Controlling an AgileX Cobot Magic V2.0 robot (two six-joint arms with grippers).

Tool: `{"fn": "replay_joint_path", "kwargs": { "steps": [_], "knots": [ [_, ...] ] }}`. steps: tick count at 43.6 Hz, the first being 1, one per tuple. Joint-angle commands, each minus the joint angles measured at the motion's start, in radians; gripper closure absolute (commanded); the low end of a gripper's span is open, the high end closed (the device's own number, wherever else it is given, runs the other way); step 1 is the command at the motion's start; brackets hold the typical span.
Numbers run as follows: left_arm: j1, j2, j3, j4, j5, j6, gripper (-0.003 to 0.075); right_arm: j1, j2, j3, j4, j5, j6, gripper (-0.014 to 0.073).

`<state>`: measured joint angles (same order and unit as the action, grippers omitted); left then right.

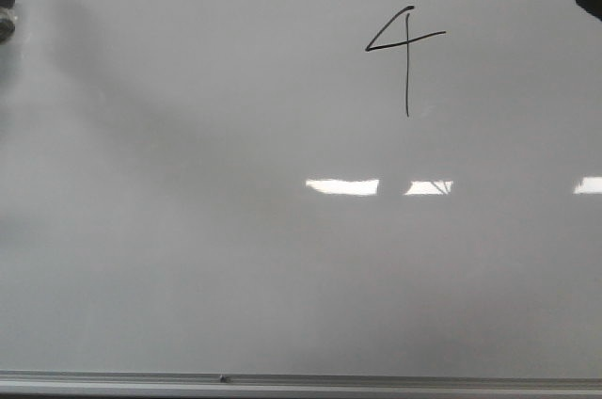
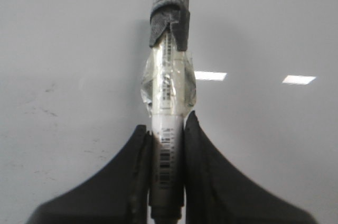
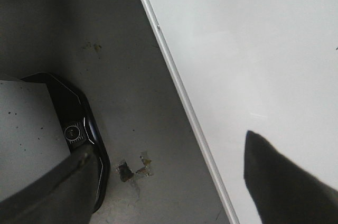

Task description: Write number 4 on whiteboard

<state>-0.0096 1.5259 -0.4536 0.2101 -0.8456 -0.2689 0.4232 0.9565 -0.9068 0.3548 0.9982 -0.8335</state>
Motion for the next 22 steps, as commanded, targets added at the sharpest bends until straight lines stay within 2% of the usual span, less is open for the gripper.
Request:
{"fn": "replay_joint_path", "kwargs": {
  "steps": [1, 7, 11, 16, 19, 22],
  "knots": [
    [0.004, 0.011, -0.046, -0.030, -0.095, 0.047, 0.0708, 0.000, -0.014, -0.031, 0.017, -0.045, 0.001, 0.0005],
    [0.004, 0.048, -0.065, -0.030, -0.089, 0.047, 0.0682, 0.000, -0.014, -0.031, 0.017, -0.045, 0.001, 0.0005],
    [0.004, 0.051, -0.071, -0.030, -0.082, 0.047, 0.0563, 0.000, -0.014, -0.031, 0.018, -0.045, 0.001, 0.0005],
    [0.004, 0.051, -0.074, -0.028, -0.063, 0.047, 0.0361, 0.000, -0.014, -0.031, 0.024, -0.046, 0.001, 0.0005],
    [0.004, 0.046, -0.074, -0.028, -0.047, 0.047, 0.0300, 0.000, -0.014, -0.031, 0.028, -0.047, 0.001, 0.0005],
    [0.004, 0.027, -0.074, -0.028, -0.021, 0.047, 0.0292, 0.000, -0.014, -0.031, 0.031, -0.049, 0.003, 0.0005]
  ]
}}
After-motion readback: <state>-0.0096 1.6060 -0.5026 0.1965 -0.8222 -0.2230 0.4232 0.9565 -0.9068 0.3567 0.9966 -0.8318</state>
